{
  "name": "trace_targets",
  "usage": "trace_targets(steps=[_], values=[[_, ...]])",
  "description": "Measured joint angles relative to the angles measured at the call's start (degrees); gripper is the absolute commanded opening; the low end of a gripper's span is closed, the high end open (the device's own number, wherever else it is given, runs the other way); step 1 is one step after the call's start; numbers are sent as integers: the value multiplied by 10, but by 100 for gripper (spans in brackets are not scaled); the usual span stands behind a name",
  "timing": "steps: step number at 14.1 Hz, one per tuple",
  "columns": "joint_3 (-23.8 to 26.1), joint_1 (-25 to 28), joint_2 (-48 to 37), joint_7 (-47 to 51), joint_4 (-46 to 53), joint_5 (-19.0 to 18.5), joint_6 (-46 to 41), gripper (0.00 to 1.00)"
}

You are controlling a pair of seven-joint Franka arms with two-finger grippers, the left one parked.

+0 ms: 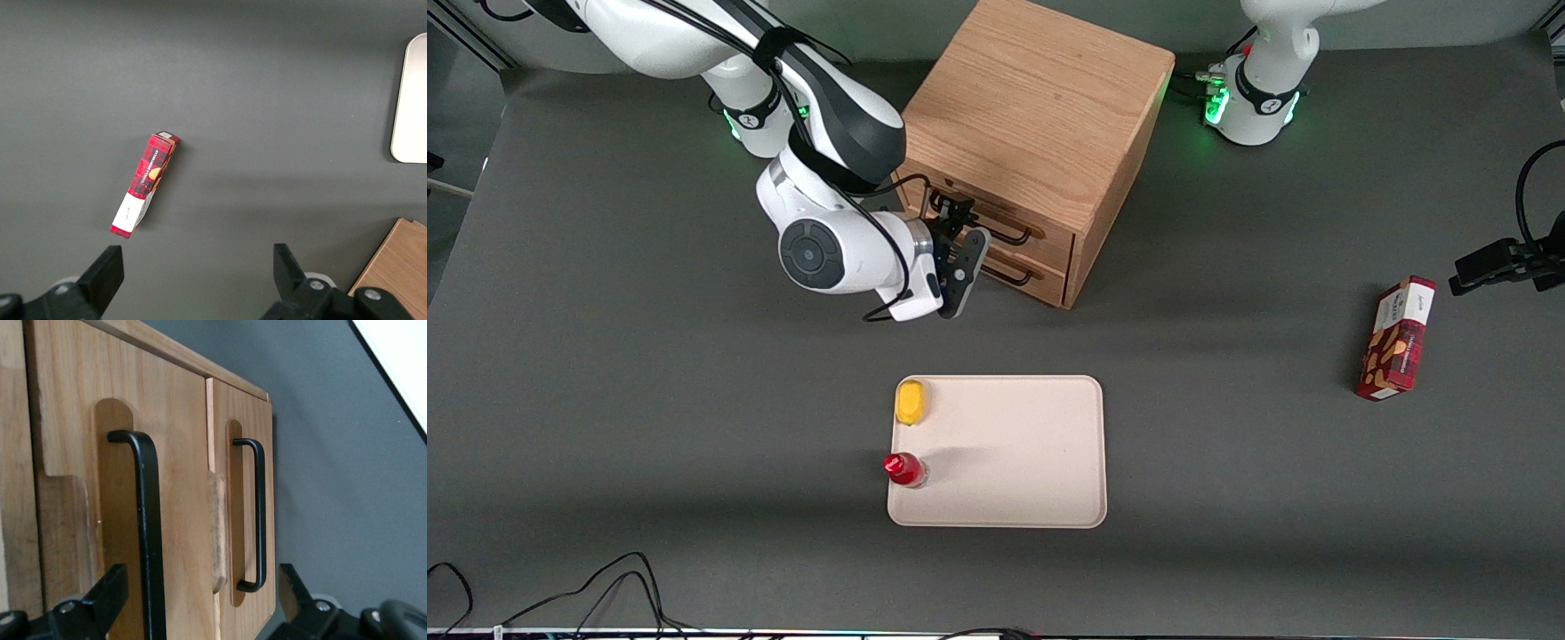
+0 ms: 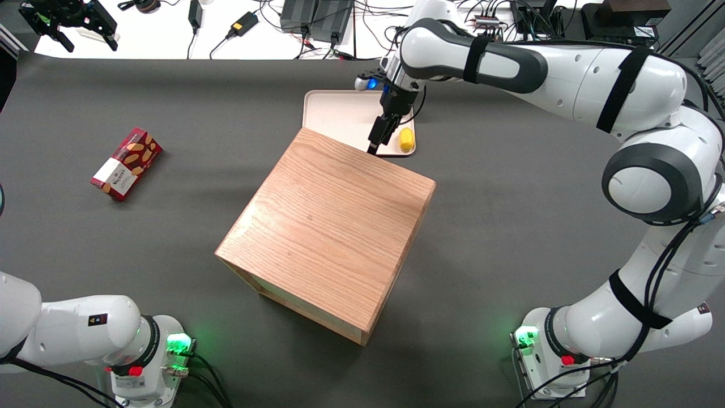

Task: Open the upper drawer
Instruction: 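Pull the upper drawer handle outward with the right gripper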

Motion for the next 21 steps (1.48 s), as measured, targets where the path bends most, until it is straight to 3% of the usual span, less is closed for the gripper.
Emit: trace_targets(steps=[11, 21], values=[[2, -3, 1, 0, -20, -10, 36, 100], [-69, -18, 50, 0, 80, -24, 9, 100]])
